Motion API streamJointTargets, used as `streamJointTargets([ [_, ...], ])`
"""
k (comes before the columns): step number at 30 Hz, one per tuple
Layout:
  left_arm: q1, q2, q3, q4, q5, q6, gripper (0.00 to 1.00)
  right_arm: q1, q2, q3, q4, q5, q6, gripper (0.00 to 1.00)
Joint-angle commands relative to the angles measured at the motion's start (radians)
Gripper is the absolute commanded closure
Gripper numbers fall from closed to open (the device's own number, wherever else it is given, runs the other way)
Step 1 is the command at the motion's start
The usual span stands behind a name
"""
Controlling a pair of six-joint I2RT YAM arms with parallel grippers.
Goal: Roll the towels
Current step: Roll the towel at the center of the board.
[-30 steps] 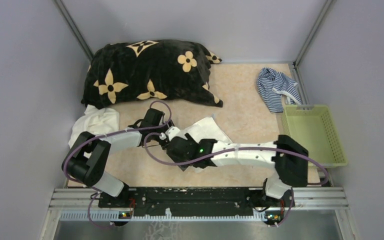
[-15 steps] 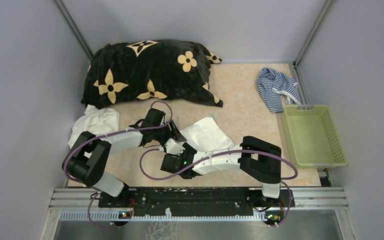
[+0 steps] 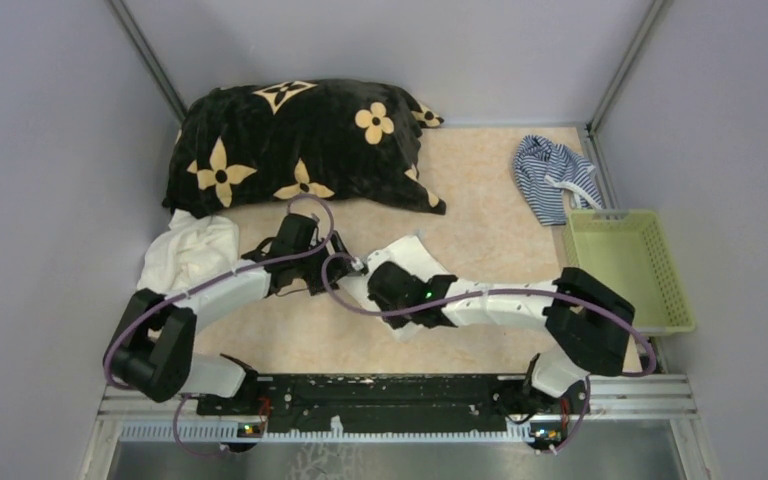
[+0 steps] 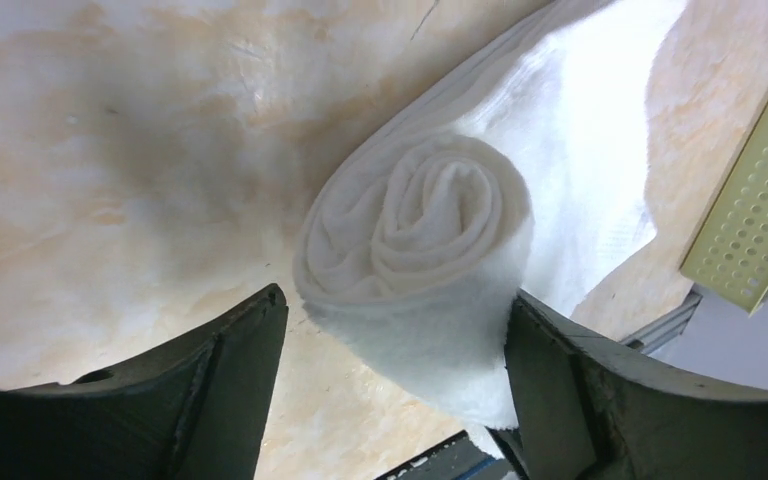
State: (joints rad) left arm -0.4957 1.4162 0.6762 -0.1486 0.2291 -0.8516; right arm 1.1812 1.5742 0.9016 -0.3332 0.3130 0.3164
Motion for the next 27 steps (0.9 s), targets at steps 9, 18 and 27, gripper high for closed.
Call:
streamJointTargets([
  [9,0.023,-0.270,-0.126,-0.039,0.001,-0.007,0.11,-0.355,0.008,-0.281,0.530,-1.043,0.265,1.00],
  [18,0.019,-0.152,-0.147,0.107,0.088,-0.077,0.12,-0.471,0.200,-0.393,0.762,-1.185,0.426,1.00],
  [27,0.015,0.023,-0.128,0.047,0.025,-0.088,0.21,-0.470,0.167,-0.333,0.539,-1.065,0.326,0.92],
])
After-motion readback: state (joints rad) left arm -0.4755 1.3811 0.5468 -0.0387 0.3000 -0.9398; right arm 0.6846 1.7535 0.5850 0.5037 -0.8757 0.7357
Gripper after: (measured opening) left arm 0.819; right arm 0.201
